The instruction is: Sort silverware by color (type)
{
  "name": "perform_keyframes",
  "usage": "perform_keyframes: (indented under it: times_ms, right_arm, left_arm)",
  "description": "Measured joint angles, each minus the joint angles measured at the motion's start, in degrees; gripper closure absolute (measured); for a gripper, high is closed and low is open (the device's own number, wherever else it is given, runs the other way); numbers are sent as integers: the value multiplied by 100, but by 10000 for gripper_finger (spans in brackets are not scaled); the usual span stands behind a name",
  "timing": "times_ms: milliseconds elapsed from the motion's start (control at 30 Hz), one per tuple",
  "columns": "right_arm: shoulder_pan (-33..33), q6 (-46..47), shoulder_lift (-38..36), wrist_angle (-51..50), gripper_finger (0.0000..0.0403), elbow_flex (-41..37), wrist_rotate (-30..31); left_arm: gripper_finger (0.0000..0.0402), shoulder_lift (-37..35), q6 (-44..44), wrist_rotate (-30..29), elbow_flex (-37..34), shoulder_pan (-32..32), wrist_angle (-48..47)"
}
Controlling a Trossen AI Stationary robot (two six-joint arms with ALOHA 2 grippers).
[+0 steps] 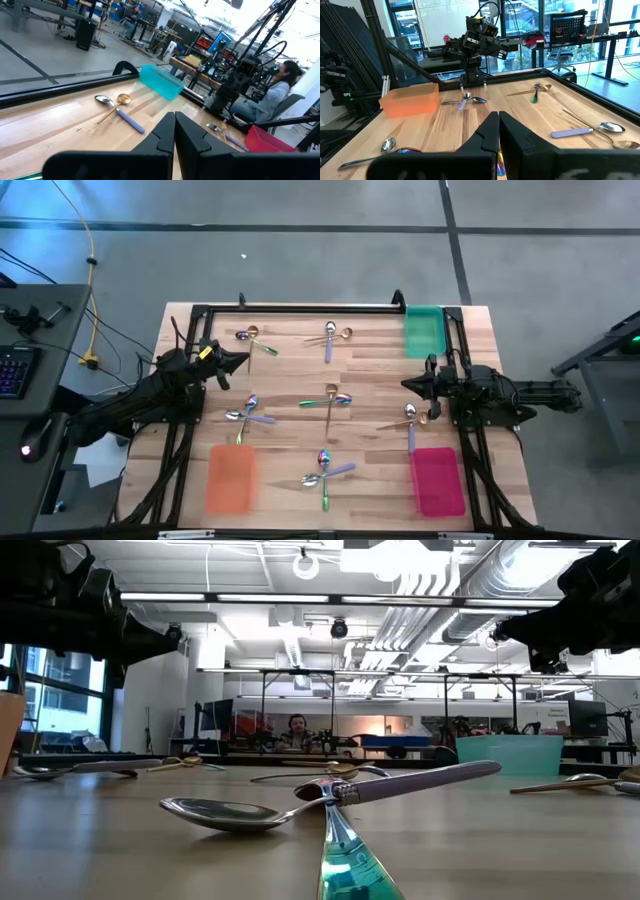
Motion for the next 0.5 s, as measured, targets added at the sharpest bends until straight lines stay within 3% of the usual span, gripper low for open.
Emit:
perform_keyframes:
  times_ms: [333, 500]
  right_arm:
    - [0, -47, 1, 0, 403, 0, 1]
    - [-3, -1901, 2, 0, 403, 0, 1]
  left_arm:
    - [401, -1, 0, 0, 1, -1, 0]
    - [401, -1, 2, -64, -1, -1, 21]
